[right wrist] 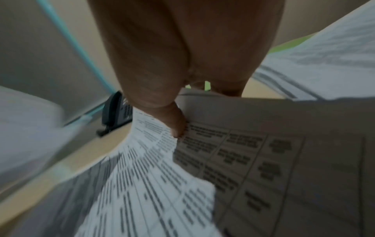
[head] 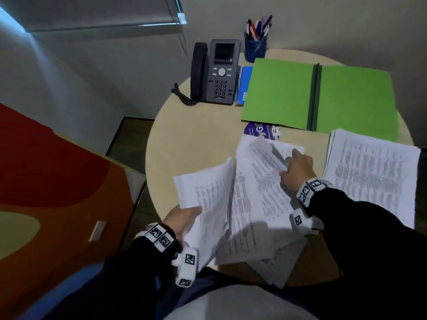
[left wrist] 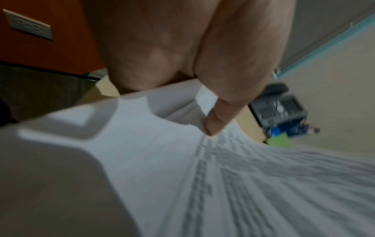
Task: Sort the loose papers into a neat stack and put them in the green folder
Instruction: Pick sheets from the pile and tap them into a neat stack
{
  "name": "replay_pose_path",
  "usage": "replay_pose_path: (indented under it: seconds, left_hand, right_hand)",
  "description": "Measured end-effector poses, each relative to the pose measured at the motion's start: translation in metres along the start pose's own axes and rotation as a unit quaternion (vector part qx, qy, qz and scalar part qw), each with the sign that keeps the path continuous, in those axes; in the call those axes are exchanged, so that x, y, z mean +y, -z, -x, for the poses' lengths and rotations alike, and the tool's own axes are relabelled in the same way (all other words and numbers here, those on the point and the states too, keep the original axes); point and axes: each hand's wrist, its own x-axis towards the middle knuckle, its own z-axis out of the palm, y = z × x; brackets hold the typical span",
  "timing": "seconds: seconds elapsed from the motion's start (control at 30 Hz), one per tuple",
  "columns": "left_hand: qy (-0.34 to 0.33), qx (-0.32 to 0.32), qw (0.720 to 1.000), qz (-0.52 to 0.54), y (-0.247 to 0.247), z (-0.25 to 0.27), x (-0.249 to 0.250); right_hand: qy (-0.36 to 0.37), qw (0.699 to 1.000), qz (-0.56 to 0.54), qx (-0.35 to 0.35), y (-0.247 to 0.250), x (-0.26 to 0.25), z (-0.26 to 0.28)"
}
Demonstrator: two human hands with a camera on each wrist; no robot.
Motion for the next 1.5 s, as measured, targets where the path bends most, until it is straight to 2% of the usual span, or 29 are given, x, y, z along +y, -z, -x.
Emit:
replay_pose_path:
  seconds: [0.07, 0.13, 0.17, 0.27, 0.4, 0.5, 0.57, 0.7, 0.77, 0.9, 0.97, 1.07, 1.13, 1.23, 1.33, 1.4, 1.5]
  left_hand:
    - [-0.011, 0.083, 0.99, -0.114, -0.021, -0.011, -0.019]
    - [-0.048, 0.146, 0.946, -0.284, -0.04, -0.009, -0.029]
    - [-0.061, 0.162, 0.926, -0.336, -0.048, -0.008, -0.032]
    - [-0.081, 0.15, 0.907, -0.384, -0.063, -0.008, -0.034]
    - [-0.061, 0.128, 0.906, -0.398, -0.066, -0.015, -0.029]
    - [-0.084, 0.102, 0.937, -0.324, -0.052, -0.016, -0.014]
    - [-0.101, 0.1, 0.938, -0.315, -0.03, -0.023, 0.004]
    - [-0.153, 0.146, 0.899, -0.383, 0.026, -0.073, 0.051]
    - [-0.177, 0.173, 0.87, -0.427, 0.045, -0.099, 0.077]
    - [-0.266, 0.224, 0.798, -0.492, 0.062, -0.132, 0.108]
    - [-0.305, 0.215, 0.775, -0.51, 0.062, -0.138, 0.11]
    - [-0.303, 0.124, 0.761, -0.561, 0.056, -0.143, 0.101]
    - [-0.302, 0.098, 0.754, -0.574, 0.054, -0.145, 0.096]
    - [-0.311, 0.111, 0.731, -0.597, 0.052, -0.146, 0.092]
    - [-0.347, 0.15, 0.712, -0.591, 0.053, -0.145, 0.084]
    - [-0.368, 0.157, 0.716, -0.573, 0.053, -0.142, 0.076]
    - [-0.383, 0.156, 0.742, -0.528, 0.05, -0.142, 0.063]
  right_hand:
    - [0.011, 0.999, 0.029, -0.01, -0.006, -0.004, 0.004]
    - [0.015, 0.999, 0.036, -0.014, -0.009, -0.003, 0.006]
    - [0.017, 0.999, 0.034, -0.016, -0.01, -0.003, 0.006]
    - [0.03, 0.999, 0.045, -0.008, -0.008, -0.002, 0.009]
    - [0.031, 0.998, 0.052, 0.014, -0.009, -0.001, 0.013]
    - [0.034, 0.997, 0.056, 0.03, -0.009, 0.0, 0.017]
    - [0.033, 0.997, 0.061, 0.029, -0.009, 0.001, 0.018]
    - [0.013, 0.998, 0.052, 0.024, -0.005, -0.003, 0.02]
    - [-0.007, 0.999, 0.024, 0.022, -0.001, -0.007, 0.025]
    - [-0.01, 0.999, 0.011, 0.04, 0.002, -0.013, 0.033]
    - [-0.018, 0.998, -0.002, 0.054, -0.004, -0.013, 0.034]
    - [-0.026, 0.996, -0.019, 0.078, -0.015, -0.018, 0.036]
    - [-0.029, 0.995, -0.022, 0.088, -0.02, -0.021, 0.037]
    - [-0.029, 0.995, -0.014, 0.091, -0.025, -0.023, 0.039]
    - [-0.036, 0.994, -0.028, 0.098, -0.026, -0.027, 0.042]
    - [-0.032, 0.994, -0.031, 0.104, -0.027, -0.029, 0.042]
    - [-0.019, 0.996, -0.002, 0.09, -0.033, -0.022, 0.039]
